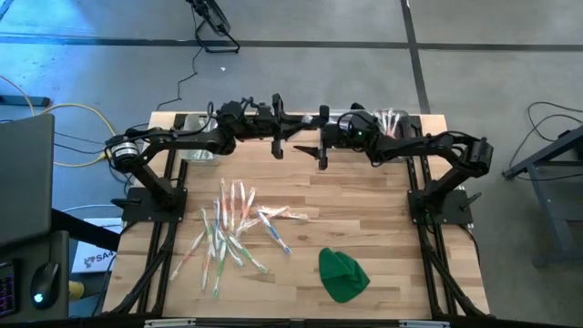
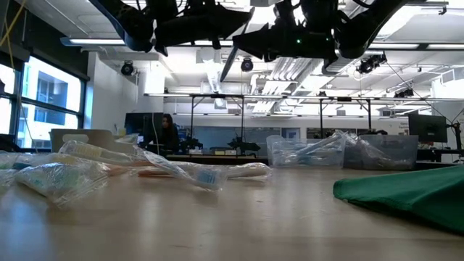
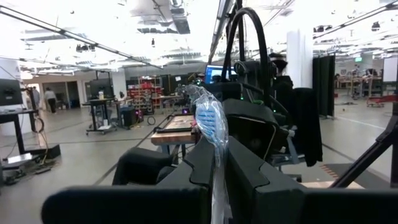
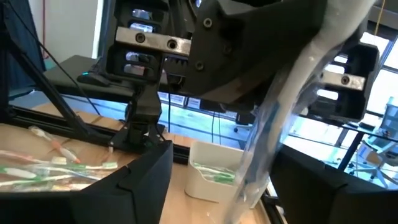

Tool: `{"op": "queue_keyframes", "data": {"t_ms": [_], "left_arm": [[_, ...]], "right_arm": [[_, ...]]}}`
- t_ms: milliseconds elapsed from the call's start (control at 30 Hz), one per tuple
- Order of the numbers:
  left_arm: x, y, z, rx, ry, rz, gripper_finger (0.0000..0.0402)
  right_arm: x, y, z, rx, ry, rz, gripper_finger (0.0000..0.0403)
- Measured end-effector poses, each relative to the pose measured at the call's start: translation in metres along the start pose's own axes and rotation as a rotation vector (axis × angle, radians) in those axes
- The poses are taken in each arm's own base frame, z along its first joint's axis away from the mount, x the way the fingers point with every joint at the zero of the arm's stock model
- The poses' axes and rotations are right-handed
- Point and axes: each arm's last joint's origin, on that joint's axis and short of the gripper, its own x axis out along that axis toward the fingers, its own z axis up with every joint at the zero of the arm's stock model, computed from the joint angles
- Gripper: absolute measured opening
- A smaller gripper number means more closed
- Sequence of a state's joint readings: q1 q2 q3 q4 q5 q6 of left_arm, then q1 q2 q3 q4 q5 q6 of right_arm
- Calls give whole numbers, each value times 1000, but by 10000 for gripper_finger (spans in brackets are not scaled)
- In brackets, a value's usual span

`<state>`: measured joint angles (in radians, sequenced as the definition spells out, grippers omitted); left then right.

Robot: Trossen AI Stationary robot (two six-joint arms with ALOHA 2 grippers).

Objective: Pick & Place Toothbrushes
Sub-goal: Put the blue toothbrush into the transparent bin

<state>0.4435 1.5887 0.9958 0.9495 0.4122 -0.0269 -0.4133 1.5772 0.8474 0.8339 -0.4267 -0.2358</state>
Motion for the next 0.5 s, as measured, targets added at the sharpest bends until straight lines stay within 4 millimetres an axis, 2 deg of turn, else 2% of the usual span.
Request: {"op": "queue_keyframes", "data": {"t_ms": [133,500], "left_arm": [[0,0,0,-4,1,-2,16],[0,-1,-1,-8,8,-25,16]], "right_arm": [[0,0,1,-4,-3,-19,207],[0,-2,1,-7,5,-62,67]]}}
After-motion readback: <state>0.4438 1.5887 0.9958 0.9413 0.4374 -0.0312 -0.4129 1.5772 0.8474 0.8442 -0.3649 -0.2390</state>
